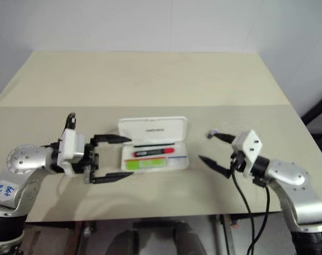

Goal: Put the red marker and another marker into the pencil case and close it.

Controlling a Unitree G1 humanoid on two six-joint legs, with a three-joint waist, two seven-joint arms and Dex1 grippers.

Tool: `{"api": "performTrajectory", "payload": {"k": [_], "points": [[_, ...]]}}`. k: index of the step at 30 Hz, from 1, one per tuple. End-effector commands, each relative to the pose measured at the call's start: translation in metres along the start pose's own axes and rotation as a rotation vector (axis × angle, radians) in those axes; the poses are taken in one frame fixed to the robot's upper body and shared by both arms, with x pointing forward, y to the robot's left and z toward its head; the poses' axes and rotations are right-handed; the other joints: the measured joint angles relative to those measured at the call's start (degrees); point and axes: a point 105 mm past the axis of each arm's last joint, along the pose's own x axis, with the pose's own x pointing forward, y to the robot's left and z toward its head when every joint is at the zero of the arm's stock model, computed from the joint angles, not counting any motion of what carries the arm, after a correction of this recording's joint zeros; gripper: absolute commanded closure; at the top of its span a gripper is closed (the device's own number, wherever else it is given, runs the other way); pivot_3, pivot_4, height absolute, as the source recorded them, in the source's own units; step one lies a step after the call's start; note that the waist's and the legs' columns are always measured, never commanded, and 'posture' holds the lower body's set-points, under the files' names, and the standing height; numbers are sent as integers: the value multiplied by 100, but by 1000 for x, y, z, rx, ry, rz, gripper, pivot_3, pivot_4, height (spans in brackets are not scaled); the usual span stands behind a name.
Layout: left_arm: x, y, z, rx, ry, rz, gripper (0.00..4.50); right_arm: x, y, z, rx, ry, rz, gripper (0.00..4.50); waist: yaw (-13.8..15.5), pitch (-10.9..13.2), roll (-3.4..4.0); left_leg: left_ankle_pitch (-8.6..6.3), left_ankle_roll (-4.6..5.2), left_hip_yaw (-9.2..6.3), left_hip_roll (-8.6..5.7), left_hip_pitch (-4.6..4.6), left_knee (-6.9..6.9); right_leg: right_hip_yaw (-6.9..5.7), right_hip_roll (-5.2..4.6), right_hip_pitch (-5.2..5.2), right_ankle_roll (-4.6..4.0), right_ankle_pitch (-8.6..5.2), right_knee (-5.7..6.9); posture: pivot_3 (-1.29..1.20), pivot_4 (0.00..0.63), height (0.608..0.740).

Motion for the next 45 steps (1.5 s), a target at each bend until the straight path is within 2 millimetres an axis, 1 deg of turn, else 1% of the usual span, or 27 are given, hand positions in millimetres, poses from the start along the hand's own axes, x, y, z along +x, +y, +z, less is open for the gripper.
{"api": "performTrajectory", "payload": {"k": [1,6,9,11,14,16,18,23,27,31,34,36,37,38,39,40,42,45], "points": [[-7,1,18,86,-114,7,25,8,-21,-3,-46,5,-81,0,-7,0,1,0,0,1,0,0,1,0,0,0,1,0,1,0,150,740],[-18,-2,19,60,-203,27,25,30,-55,-10,-31,0,-203,0,-71,1,3,0,0,4,0,3,4,4,1,2,3,3,1,0,150,740],[-25,-5,15,26,-218,44,25,43,-73,-21,29,20,-261,0,-143,1,4,-1,1,2,2,2,-1,3,1,-1,2,2,1,0,150,740],[-31,-7,13,14,-214,47,25,49,-81,-30,68,39,-290,0,-170,2,4,-1,1,3,1,1,-5,3,0,-2,2,2,1,0,150,740],[-41,-6,12,11,-220,66,25,54,-88,-40,124,69,-299,0,-175,2,5,-1,1,1,2,1,-11,2,-1,-5,-1,0,0,0,150,740],[-50,-5,11,7,-210,75,25,59,-86,-46,152,78,-267,0,-182,2,6,-1,1,1,2,1,-13,1,-1,-6,-1,0,0,0,150,740],[-58,-3,8,12,-185,98,25,61,-78,-50,164,82,-204,0,-194,3,7,-1,1,3,2,2,-13,1,-1,-6,-1,0,1,0,150,740],[-68,-1,3,32,-127,131,25,63,-62,-54,186,83,-92,0,-226,3,7,-1,1,3,2,2,-15,1,-1,-5,-1,0,0,0,150,740],[-66,0,4,48,-126,141,25,71,-58,-62,193,106,-79,0,-249,4,8,-1,1,2,2,2,-15,1,-2,-5,-1,0,1,0,150,740],[-64,0,4,56,-131,138,25,80,-58,-75,184,153,-100,0,-357,4,8,0,1,3,2,5,-10,2,-2,-2,2,2,3,0,150,740],[-63,0,7,56,-144,136,25,85,-61,-79,191,166,-128,0,-436,3,6,0,1,3,2,27,-6,4,-1,25,4,4,3,0,150,740],[-63,0,8,56,-147,139,25,88,-63,-82,207,181,-139,0,-485,3,5,0,1,1,2,62,-5,5,-1,70,6,9,-8,0,150,740],[-65,0,8,54,-144,143,8,88,-64,-88,219,222,-149,190,-505,3,5,0,1,3,1,83,-5,8,-1,93,4,9,-14,0,150,740],[-67,0,8,52,-139,147,0,87,-64,-94,223,268,-157,407,-515,3,5,0,2,8,0,103,-5,16,-1,113,-23,-4,-25,0,150,740],[-68,0,7,51,-133,151,0,86,-65,-97,228,288,-167,609,-529,3,5,2,5,8,0,112,-5,18,-1,127,-61,-21,-40,0,150,740],[-69,0,7,52,-129,153,0,86,-65,-99,232,294,-169,918,-549,2,3,6,13,7,1,121,-5,19,-1,143,-69,-23,-59,0,150,740],[-69,-1,7,53,-126,154,0,86,-65,-98,241,286,-164,1517,-549,-2,-4,14,25,1,1,133,-4,18,-4,178,-65,-4,-100,0,150,740],[-68,-1,7,55,-128,156,0,85,-65,-91,226,248,-153,2434,-539,-7,-11,24,39,2,-17,124,3,20,-26,188,-65,9,-119,0,150,740]]}}
